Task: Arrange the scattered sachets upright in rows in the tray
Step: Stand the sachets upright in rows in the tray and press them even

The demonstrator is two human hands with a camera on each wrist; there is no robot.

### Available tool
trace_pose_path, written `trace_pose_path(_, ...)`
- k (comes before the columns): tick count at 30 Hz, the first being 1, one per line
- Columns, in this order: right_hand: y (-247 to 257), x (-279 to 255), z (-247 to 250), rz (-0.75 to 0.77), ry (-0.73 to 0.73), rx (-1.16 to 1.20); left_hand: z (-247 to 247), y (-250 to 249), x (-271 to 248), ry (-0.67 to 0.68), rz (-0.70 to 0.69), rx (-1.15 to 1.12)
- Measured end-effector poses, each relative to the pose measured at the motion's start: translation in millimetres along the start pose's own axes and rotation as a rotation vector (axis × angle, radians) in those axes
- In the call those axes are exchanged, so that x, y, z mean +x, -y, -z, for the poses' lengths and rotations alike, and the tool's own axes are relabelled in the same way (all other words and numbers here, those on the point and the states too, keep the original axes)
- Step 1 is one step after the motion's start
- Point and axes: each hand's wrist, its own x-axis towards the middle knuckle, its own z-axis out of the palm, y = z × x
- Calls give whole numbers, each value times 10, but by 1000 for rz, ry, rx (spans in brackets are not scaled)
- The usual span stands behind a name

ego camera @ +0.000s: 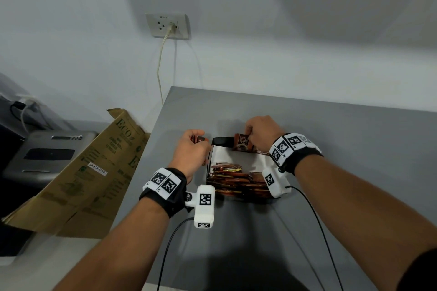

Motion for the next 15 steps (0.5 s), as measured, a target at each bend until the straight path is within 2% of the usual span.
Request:
trace_pose_path(5, 32, -59, 97, 48, -75, 46, -15, -40, -47, 100, -25, 6)
trace_pose_path(7, 155, -146, 197, 118, -93, 172, -44, -76, -63, 153, -52, 8)
trace_pose_path(10, 406, -291, 324, 222, -17, 367, -129, -140, -58, 209, -64, -48)
trace_pose_path(12, 503, -323, 351, 249, 17, 383, -166, -176, -42, 219, -74, -71)
trace_pose_path(15, 541, -290, 389, 247, -26, 325, -141, -177, 8, 164, -78, -24)
